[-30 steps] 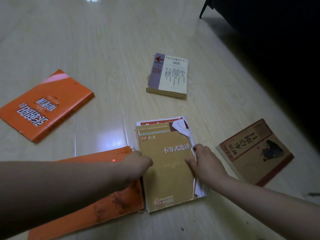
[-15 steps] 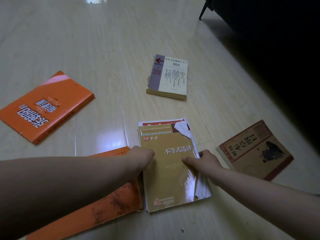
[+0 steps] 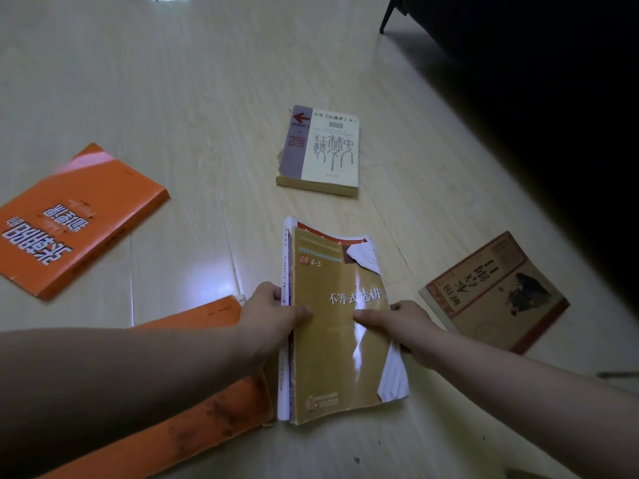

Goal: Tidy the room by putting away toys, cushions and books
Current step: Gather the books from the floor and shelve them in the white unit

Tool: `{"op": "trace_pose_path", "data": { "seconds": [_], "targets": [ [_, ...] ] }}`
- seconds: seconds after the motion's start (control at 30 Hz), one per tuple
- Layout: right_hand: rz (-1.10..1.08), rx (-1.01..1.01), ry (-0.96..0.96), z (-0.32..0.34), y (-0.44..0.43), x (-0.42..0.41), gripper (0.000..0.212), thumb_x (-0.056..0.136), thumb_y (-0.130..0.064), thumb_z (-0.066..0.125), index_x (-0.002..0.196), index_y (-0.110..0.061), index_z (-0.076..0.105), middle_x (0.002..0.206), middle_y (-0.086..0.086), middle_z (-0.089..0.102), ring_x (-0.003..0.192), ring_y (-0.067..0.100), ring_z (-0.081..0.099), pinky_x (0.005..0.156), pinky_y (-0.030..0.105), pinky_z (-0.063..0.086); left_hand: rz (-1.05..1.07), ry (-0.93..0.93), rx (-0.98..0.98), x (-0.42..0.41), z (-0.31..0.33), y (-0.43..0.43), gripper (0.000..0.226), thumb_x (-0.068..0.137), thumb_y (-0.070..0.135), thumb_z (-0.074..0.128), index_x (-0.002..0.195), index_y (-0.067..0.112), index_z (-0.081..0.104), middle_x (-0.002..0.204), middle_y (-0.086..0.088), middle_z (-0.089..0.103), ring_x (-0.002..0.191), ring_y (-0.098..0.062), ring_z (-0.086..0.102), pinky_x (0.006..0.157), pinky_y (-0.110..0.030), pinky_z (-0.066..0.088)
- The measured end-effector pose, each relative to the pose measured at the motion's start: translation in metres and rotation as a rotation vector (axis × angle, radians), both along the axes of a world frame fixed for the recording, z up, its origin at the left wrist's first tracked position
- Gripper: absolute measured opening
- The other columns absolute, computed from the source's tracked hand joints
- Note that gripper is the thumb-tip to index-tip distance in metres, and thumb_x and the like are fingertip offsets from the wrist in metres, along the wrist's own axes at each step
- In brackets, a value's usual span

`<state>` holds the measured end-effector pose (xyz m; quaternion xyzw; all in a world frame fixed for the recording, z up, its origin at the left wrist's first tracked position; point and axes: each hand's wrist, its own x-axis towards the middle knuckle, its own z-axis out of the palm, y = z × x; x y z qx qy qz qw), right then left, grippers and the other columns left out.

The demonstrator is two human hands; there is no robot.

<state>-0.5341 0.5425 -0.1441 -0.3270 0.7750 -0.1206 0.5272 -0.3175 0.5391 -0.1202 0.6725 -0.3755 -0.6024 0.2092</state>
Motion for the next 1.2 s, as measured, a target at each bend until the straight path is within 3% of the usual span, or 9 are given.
{"op": "trace_pose_path", "data": {
  "seconds": [0.27,0.37,0.43,0.57,0.63,0.73,0.9,1.1,1.2],
  "targets": [
    [-0.104,0.062,-0.386,0.022,0.009,-0.005,0.055,0.072,-0.041,0.075,0.113,-0.005,0.067,0.109,0.011,0.073,0.107,0.026,0.067,0.101,0.038,0.049,-0.027,0.203,-0.106,0.007,0.046,-0.006,0.036,0.072,0.015,0.077,0.097,0.008,0.053,0.094,-0.021,0.070,0.079,-0.035,0.069,0.058,-0.037,0.053],
    [-0.179,0.072,-0.571,0.034,0.011,-0.005,0.055,0.073,-0.040,0.070,0.117,-0.008,0.065,0.111,0.011,0.071,0.105,0.023,0.067,0.095,0.035,0.053,-0.056,0.298,-0.129,0.004,0.070,-0.004,0.040,0.067,0.011,0.076,0.099,0.004,0.053,0.096,-0.025,0.069,0.086,-0.044,0.067,0.076,-0.056,0.053],
    [-0.206,0.053,-0.606,0.044,0.016,-0.004,0.064,0.070,-0.048,0.073,0.121,-0.011,0.063,0.115,0.012,0.068,0.107,0.023,0.065,0.096,0.040,0.052,-0.058,0.363,-0.136,0.003,0.082,-0.004,0.028,0.079,0.002,0.069,0.101,0.003,0.052,0.095,-0.026,0.067,0.082,-0.041,0.066,0.075,-0.050,0.052],
    [-0.233,-0.035,-0.786,0.064,0.028,-0.003,0.090,0.063,-0.061,0.079,0.137,-0.018,0.051,0.136,0.011,0.057,0.128,0.030,0.052,0.113,0.053,0.032,-0.108,0.430,-0.180,-0.006,0.107,-0.010,0.014,0.085,0.003,0.064,0.094,0.008,0.054,0.087,-0.019,0.068,0.069,-0.028,0.067,0.059,-0.032,0.054],
    [-0.309,-0.099,-0.831,0.081,0.038,-0.008,0.093,0.058,-0.060,0.081,0.136,-0.018,0.053,0.134,0.012,0.059,0.124,0.030,0.056,0.111,0.052,0.035,-0.142,0.459,-0.194,-0.017,0.120,-0.011,0.013,0.085,0.003,0.063,0.089,0.011,0.054,0.082,-0.014,0.067,0.063,-0.024,0.066,0.054,-0.028,0.053],
    [-0.353,-0.231,-0.657,0.119,0.056,-0.015,0.071,0.069,-0.058,0.070,0.124,-0.015,0.062,0.121,0.010,0.068,0.112,0.027,0.064,0.101,0.043,0.048,-0.201,0.492,-0.203,-0.031,0.139,-0.008,0.012,0.085,0.003,0.062,0.090,0.011,0.054,0.078,-0.010,0.068,0.061,-0.021,0.067,0.053,-0.027,0.054],
    [-0.476,-0.517,-0.301,0.194,0.095,-0.036,0.031,0.084,-0.036,0.068,0.104,-0.013,0.070,0.092,0.009,0.076,0.081,0.023,0.074,0.063,0.028,0.059,-0.324,0.524,-0.273,-0.057,0.182,-0.008,0.011,0.086,0.006,0.062,0.088,0.012,0.053,0.085,-0.010,0.069,0.073,-0.026,0.068,0.069,-0.036,0.054],
    [-0.447,-0.621,-0.053,0.260,0.123,-0.055,0.027,0.083,-0.037,0.071,0.102,-0.017,0.070,0.089,0.004,0.076,0.080,0.023,0.074,0.075,0.036,0.060,-0.355,0.572,-0.331,-0.085,0.220,0.009,0.010,0.088,0.011,0.061,0.092,0.009,0.052,0.051,0.006,0.062,0.050,-0.012,0.063,0.051,-0.027,0.048],
    [-0.446,-0.628,0.001,0.276,0.142,-0.064,0.028,0.082,-0.039,0.071,0.101,-0.017,0.070,0.090,0.004,0.076,0.080,0.022,0.074,0.073,0.035,0.060,-0.361,0.581,-0.346,-0.098,0.228,0.028,0.017,0.089,0.015,0.062,0.100,0.006,0.052,0.056,0.004,0.063,0.053,-0.014,0.064,0.058,-0.031,0.049]
  ]
}}
